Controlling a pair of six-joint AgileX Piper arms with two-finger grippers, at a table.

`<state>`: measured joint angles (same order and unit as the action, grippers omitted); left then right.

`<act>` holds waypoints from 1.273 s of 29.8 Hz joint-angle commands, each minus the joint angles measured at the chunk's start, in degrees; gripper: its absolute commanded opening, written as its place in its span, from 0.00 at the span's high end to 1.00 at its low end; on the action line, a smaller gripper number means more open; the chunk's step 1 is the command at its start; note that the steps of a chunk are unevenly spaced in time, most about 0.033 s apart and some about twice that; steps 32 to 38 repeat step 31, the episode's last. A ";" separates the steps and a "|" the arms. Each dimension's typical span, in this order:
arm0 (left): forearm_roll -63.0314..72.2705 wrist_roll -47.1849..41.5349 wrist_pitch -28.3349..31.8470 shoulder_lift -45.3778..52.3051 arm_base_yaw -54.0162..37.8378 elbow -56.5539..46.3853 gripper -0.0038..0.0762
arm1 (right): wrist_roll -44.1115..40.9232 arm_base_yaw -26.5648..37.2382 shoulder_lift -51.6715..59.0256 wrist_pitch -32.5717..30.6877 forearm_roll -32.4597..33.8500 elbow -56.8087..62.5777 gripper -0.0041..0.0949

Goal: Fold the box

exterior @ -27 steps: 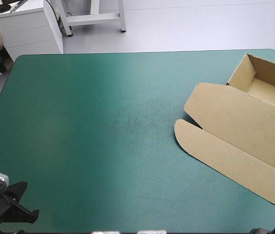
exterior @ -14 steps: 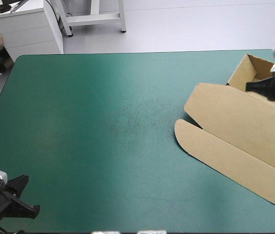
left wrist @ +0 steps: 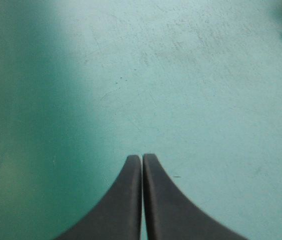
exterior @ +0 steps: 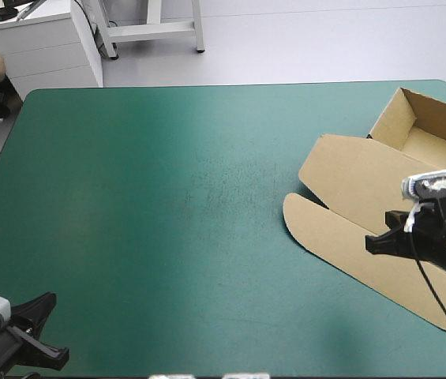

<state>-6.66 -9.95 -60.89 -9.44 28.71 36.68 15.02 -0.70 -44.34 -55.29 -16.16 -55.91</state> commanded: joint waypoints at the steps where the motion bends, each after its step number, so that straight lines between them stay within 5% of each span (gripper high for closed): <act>1: 0.66 0.07 6.32 1.86 0.25 -1.94 0.96 | 2.57 -0.26 6.09 7.21 -0.93 4.99 0.96; 18: 2.00 4.71 12.67 6.82 0.25 -7.91 0.96 | 2.78 -0.26 30.29 13.98 -1.24 25.54 0.96; 38: 3.72 4.67 17.12 6.82 0.25 -9.90 0.96 | 2.78 -0.26 44.17 16.90 -0.90 31.39 0.96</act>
